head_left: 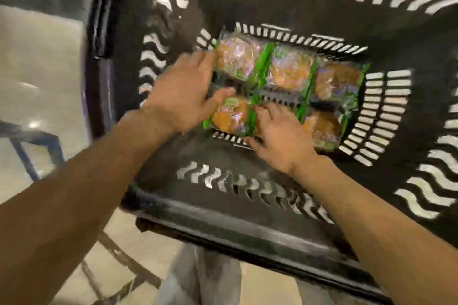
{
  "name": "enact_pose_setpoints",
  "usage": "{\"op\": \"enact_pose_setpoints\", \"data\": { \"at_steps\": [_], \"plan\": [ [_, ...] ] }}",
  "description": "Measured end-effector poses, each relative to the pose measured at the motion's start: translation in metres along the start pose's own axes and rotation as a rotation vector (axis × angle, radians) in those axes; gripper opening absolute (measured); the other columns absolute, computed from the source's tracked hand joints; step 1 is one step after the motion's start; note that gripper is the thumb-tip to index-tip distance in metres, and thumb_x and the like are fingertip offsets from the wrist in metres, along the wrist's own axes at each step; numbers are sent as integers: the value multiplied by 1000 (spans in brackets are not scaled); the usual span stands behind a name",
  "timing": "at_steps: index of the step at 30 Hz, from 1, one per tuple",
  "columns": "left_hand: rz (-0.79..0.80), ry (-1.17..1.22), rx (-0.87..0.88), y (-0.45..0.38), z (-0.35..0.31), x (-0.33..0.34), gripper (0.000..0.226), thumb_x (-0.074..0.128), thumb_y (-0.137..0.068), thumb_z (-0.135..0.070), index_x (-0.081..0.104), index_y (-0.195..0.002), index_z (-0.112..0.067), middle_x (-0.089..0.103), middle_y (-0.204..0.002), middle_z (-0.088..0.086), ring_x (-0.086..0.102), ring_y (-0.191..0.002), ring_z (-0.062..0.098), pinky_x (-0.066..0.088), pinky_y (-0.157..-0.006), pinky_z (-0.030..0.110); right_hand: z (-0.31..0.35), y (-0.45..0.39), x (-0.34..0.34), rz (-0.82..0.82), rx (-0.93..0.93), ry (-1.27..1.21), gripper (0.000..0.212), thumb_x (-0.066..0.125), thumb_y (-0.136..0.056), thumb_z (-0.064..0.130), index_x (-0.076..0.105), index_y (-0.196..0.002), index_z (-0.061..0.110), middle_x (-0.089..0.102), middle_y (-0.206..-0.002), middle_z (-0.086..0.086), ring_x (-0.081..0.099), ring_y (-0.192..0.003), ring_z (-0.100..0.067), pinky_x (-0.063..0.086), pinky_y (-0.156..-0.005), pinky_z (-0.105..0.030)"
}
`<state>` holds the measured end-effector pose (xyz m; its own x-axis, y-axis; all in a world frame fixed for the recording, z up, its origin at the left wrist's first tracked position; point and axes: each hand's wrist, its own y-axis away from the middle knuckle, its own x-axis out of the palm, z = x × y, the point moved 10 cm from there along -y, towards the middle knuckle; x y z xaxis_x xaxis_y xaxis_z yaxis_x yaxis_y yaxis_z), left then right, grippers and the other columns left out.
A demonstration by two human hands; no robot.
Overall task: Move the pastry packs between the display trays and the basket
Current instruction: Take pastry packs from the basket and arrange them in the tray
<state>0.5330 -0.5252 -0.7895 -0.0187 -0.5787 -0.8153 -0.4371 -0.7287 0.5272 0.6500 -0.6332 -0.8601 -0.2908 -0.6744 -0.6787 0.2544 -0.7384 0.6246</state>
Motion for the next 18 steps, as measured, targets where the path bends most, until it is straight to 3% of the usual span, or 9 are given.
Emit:
{"op": "enact_pose_setpoints", "data": {
  "at_steps": [3,7,11,13,16,18],
  "plan": [
    [-44,7,9,-21,15,31,83,32,-88,-66,40,-144,-5,48,-137,21,46,-126,41,37,-108,51,13,-49,35,-32,-41,42,78,60,-93,46,25,-154,13,34,-152,-16,37,-135,-38,35,-108,-45],
    [-111,-41,44,-49,15,31,78,34,-87,-63,41,-141,-7,49,-133,21,47,-123,42,39,-103,57,17,-87,46,-92,-27,72,88,64,-86,53,23,-155,17,42,-143,-13,41,-129,-39,35,-103,-48],
    [-103,-68,43,-73,13,27,69,44,-89,-55,39,-142,-10,49,-134,22,47,-123,43,40,-104,54,18,-89,34,-90,-39,54,86,72,-83,48,29,-150,16,42,-140,-12,41,-129,-38,34,-104,-47],
    [-89,-95,68,-83,10,28,66,49,-93,-52,38,-143,-11,49,-134,23,47,-124,44,41,-106,55,20,-79,25,-113,-62,45,76,76,-84,37,34,-143,16,43,-134,-12,47,-118,-34,39,-97,-45],
    [-33,-136,87,-91,8,33,65,53,-93,-44,36,-145,-9,45,-138,23,44,-126,46,40,-107,58,6,-62,24,-68,-60,-120,67,77,-85,21,33,-135,19,40,-125,-12,47,-92,-25,43,-73,-36],
    [16,-157,123,-101,2,40,68,56,-90,-43,35,-145,-10,43,-141,21,42,-128,44,39,-107,58,-22,-52,24,-46,11,-207,69,78,-84,18,34,-137,22,38,-123,-11,53,-93,-28,46,-75,-36]
  ]
}}
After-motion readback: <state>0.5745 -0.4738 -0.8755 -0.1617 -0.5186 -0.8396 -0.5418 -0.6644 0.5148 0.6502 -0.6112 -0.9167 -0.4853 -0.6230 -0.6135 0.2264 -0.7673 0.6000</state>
